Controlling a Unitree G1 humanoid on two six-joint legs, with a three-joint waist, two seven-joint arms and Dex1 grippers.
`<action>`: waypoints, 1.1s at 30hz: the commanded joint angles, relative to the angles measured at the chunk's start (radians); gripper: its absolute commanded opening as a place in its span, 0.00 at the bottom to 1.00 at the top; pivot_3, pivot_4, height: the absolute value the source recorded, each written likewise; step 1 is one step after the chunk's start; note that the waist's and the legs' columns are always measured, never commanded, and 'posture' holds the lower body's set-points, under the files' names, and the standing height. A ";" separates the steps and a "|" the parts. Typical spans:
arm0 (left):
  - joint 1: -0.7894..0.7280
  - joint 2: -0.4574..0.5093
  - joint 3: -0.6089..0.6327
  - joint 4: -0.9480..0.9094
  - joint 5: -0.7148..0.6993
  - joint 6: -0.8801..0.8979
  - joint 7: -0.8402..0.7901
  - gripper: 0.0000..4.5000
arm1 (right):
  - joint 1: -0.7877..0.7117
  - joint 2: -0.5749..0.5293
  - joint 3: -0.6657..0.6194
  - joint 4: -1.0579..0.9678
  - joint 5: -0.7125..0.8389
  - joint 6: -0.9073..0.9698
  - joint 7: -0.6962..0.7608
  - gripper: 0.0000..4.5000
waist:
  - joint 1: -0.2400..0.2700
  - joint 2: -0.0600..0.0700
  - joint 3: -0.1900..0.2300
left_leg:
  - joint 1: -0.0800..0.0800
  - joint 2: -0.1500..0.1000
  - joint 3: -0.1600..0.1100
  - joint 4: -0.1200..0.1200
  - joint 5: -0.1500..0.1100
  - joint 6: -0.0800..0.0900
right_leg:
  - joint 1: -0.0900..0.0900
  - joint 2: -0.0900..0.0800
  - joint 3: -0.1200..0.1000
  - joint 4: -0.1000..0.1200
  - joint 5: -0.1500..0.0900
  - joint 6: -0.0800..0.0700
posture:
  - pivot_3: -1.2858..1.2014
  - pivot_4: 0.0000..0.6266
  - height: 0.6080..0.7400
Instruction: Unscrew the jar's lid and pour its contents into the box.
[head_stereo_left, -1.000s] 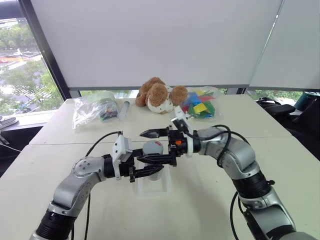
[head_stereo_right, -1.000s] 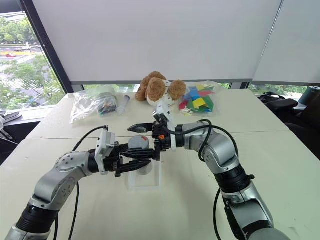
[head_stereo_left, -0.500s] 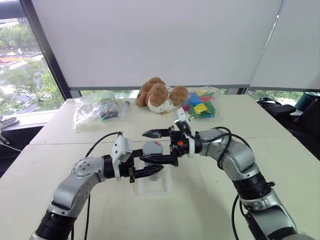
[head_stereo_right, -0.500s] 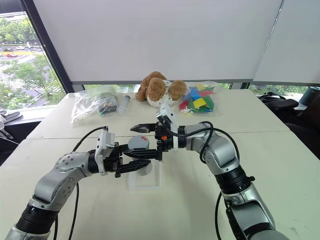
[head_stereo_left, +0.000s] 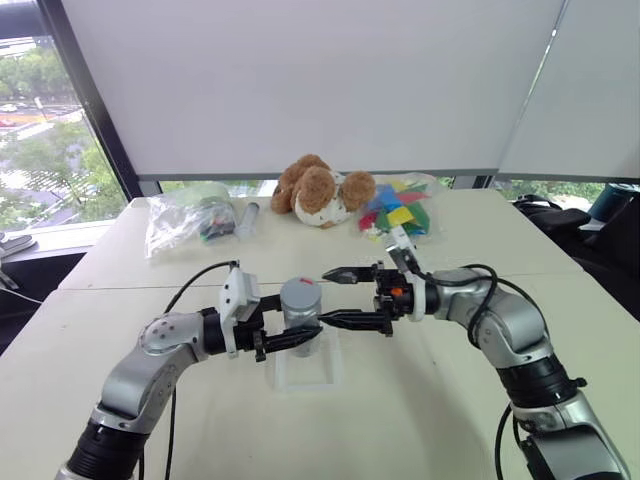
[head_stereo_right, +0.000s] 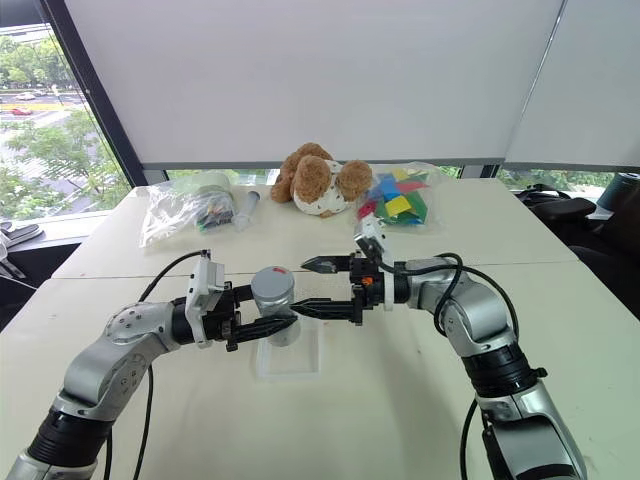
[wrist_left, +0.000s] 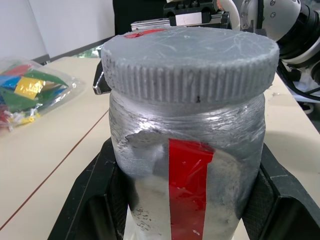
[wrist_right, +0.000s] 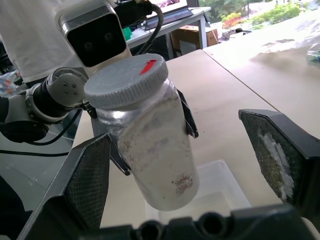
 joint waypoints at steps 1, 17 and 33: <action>0.008 0.009 0.020 -0.035 -0.016 -0.015 -0.012 0.49 | -0.002 -0.017 -0.055 -0.055 0.074 0.022 0.038 0.99 | 0.000 0.000 0.000 | 0.000 0.000 0.000 0.000 0.000 0.000 | 0.000 0.000 0.000 0.000 0.000 0.000 | 0.52 0.24 1.00; 0.007 -0.004 0.011 -0.039 -0.014 -0.005 0.001 0.49 | -0.133 0.154 0.107 -0.100 -0.040 0.040 -0.136 0.99 | 0.000 0.000 0.000 | 0.000 0.000 0.000 0.000 0.000 0.000 | 0.000 0.000 0.000 0.000 0.000 0.000 | 0.52 0.24 1.00; 0.015 -0.003 0.009 -0.049 -0.017 -0.005 0.009 0.49 | -0.143 0.120 0.060 -0.015 -0.055 0.023 -0.111 0.99 | -0.001 0.000 0.000 | 0.000 0.000 0.000 0.000 0.000 0.000 | 0.000 0.000 0.000 0.000 0.000 0.000 | 0.52 0.24 1.00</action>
